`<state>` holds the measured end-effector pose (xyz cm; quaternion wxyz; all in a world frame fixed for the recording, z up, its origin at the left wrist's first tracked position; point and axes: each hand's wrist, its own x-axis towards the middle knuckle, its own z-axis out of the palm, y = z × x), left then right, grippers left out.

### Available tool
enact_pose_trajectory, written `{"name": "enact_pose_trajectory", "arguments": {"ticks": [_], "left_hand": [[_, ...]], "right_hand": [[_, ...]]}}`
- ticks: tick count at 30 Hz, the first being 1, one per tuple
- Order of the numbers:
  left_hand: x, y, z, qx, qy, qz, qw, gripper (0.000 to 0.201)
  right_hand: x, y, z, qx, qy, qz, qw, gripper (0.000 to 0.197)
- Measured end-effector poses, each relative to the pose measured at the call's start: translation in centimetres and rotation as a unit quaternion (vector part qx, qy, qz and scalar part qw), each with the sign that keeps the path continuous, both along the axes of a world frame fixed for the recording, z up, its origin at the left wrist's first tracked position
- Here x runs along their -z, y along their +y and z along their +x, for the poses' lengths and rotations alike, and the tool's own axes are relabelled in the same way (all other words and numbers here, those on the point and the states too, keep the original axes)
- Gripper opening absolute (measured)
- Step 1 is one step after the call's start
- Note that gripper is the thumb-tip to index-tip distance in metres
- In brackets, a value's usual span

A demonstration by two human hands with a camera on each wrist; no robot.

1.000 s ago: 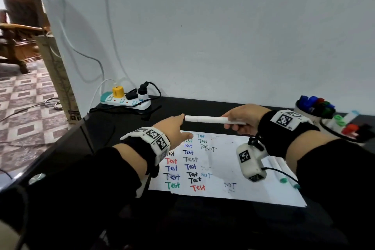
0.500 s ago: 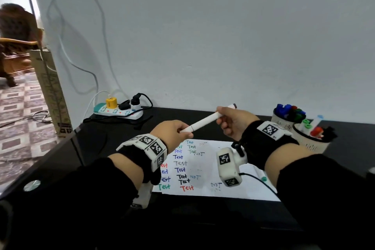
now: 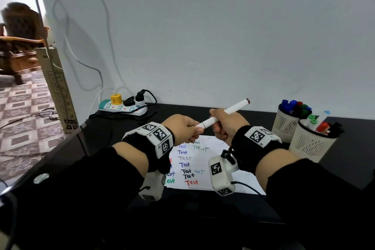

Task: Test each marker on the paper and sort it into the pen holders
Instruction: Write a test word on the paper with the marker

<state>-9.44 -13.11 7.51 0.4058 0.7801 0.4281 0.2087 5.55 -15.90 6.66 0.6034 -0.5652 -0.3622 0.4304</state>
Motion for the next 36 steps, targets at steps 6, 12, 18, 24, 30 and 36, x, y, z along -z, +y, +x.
{"name": "enact_pose_trajectory", "arguments": {"ticks": [6, 12, 18, 24, 30, 36], "left_hand": [[0.2, 0.0, -1.0, -0.001, 0.128, 0.099, 0.987, 0.027], [1.4, 1.1, -2.3, -0.05, 0.114, 0.047, 0.991, 0.037], [2.2, 2.0, -1.7, -0.037, 0.158, 0.052, 0.985, 0.038], [4.6, 3.7, -1.8, -0.074, 0.177, 0.02, 0.981, 0.037], [5.2, 4.9, -1.8, -0.067, 0.224, 0.027, 0.972, 0.037], [5.9, 5.1, -1.4, -0.044, 0.263, 0.039, 0.963, 0.041]], "right_hand": [[0.4, 0.3, 0.7, 0.098, 0.01, -0.051, 0.994, 0.029], [0.8, 0.8, 2.2, 0.098, 0.029, -0.054, 0.993, 0.032], [2.5, 1.9, 1.9, 0.102, 0.048, -0.094, 0.989, 0.024], [5.1, 1.9, 1.0, 0.121, 0.007, -0.123, 0.985, 0.032], [7.0, 3.5, 0.7, 0.099, -0.015, -0.123, 0.987, 0.028], [8.2, 3.9, 1.6, 0.059, -0.112, -0.136, 0.983, 0.035]]}}
